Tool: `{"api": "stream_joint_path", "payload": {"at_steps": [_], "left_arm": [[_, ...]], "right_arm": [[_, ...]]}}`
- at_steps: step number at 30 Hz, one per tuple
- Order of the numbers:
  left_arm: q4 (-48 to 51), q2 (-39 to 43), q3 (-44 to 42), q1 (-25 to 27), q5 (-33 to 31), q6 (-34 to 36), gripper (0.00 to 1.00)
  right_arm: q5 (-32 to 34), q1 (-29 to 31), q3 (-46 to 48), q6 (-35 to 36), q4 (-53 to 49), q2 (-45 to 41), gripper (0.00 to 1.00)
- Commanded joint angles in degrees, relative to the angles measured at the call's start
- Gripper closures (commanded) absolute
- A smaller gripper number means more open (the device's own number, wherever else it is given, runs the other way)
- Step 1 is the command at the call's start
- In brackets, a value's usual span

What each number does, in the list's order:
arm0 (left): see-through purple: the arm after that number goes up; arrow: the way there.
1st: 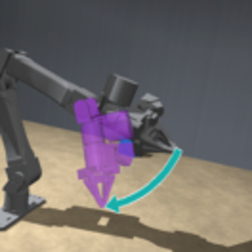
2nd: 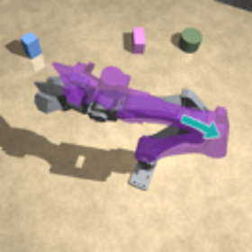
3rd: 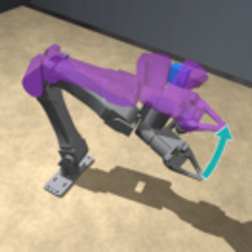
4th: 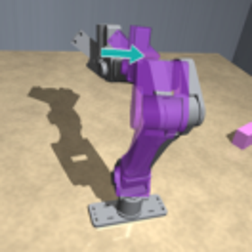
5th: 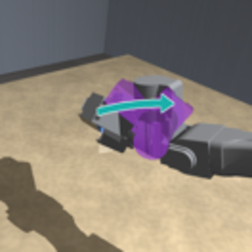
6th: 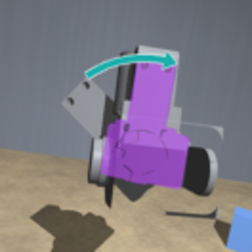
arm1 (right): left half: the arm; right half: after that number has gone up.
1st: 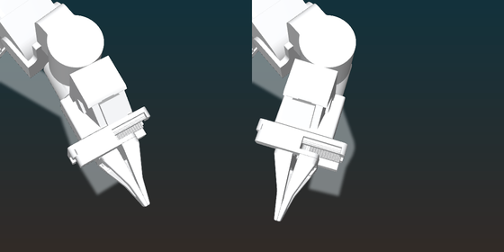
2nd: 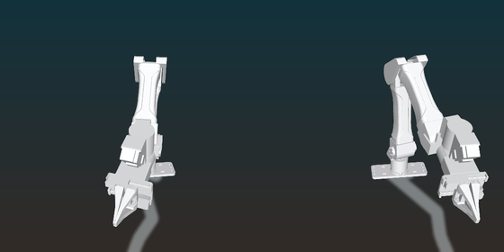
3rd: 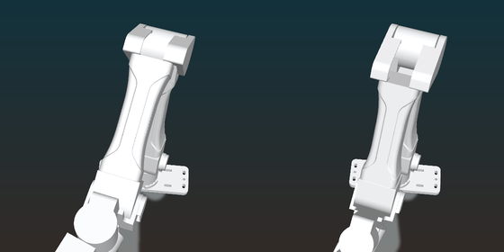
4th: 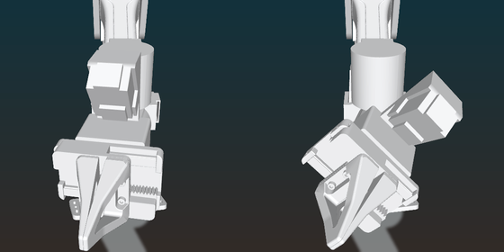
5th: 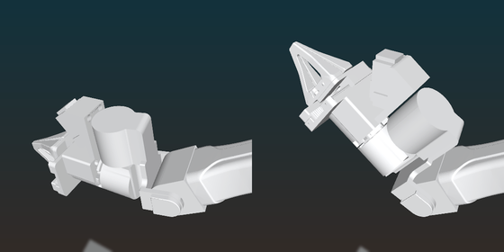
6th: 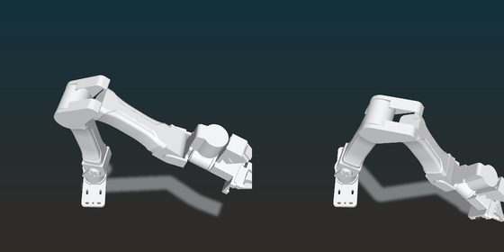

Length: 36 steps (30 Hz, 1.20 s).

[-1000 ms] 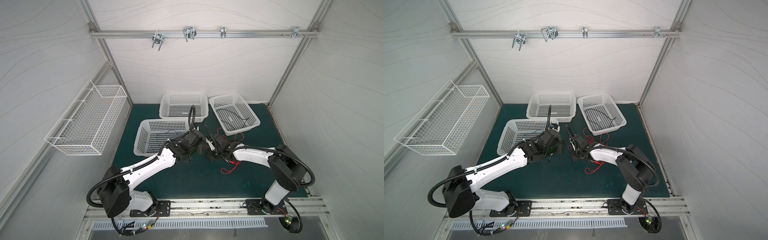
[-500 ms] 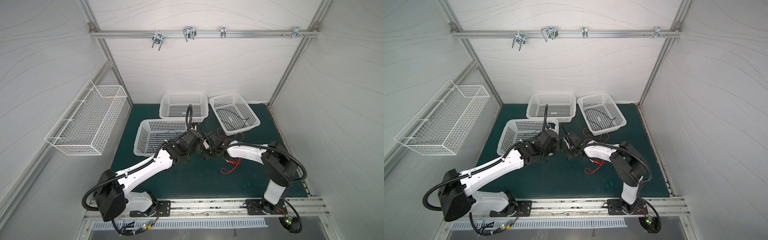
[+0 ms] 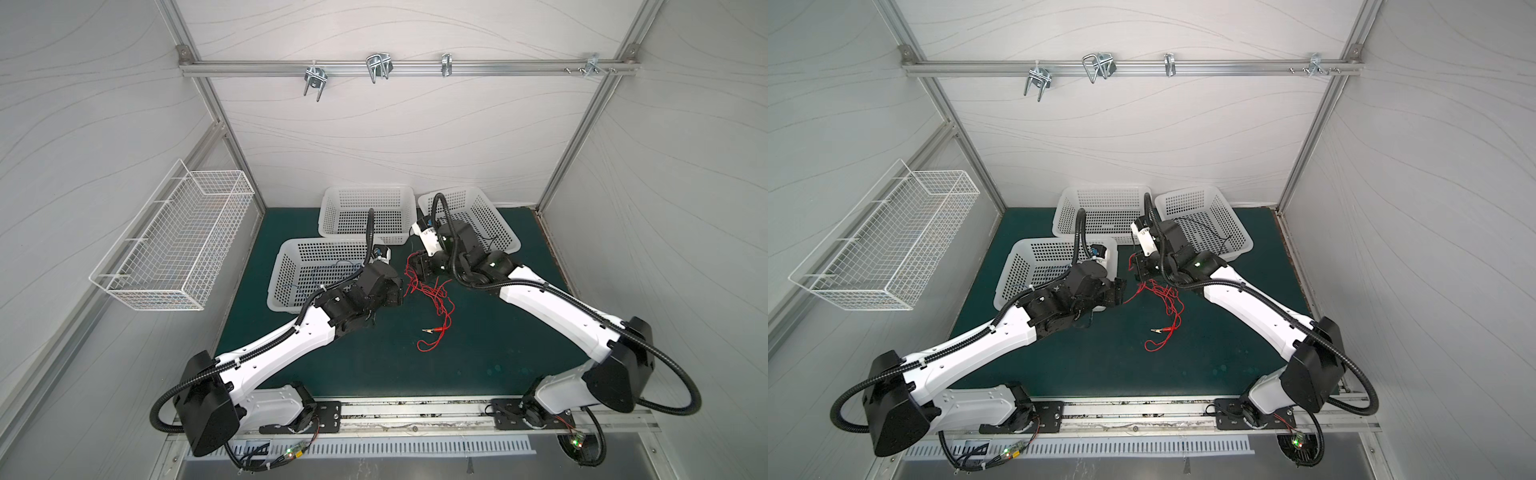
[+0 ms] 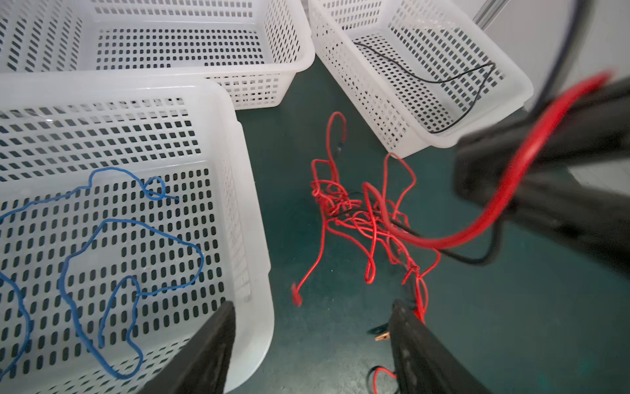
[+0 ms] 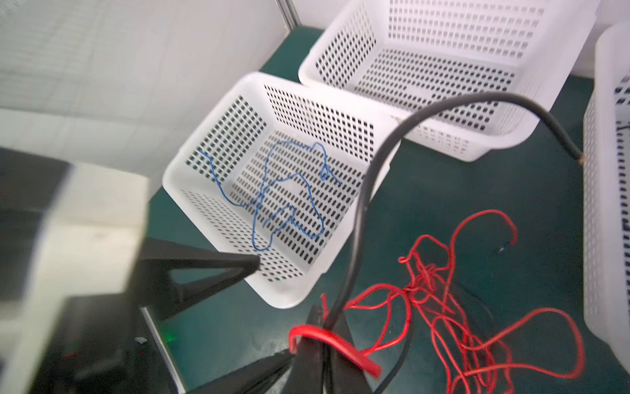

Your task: Untangle the cables

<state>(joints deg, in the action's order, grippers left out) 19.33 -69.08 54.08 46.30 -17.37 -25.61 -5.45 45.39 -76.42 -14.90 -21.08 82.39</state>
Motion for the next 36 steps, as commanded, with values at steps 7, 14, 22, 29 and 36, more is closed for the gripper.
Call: {"api": "stream_joint_path", "payload": {"at_steps": [7,14,22,29,36], "left_arm": [[-10.3,3.8,-1.7,2.3,7.8,8.1,0.24],[-13.6,2.8,0.0,3.4,10.5,11.7,0.22],[-20.9,-3.4,2.1,4.0,8.7,11.4,0.22],[-29.1,-6.2,1.9,4.1,6.8,11.3,0.25],[-32.9,-7.9,3.2,4.1,7.6,10.6,0.48]], "right_arm": [[0.4,-1.6,-4.4,0.0,-0.6,-3.8,1.00],[0.4,-1.9,-3.7,-2.0,-2.1,-4.6,1.00],[0.3,-1.9,-1.0,-5.4,-1.1,-7.6,1.00],[0.1,-1.9,0.1,-6.4,-1.2,-9.2,1.00],[0.9,-2.0,1.3,-6.8,-1.6,-10.5,1.00]]}}
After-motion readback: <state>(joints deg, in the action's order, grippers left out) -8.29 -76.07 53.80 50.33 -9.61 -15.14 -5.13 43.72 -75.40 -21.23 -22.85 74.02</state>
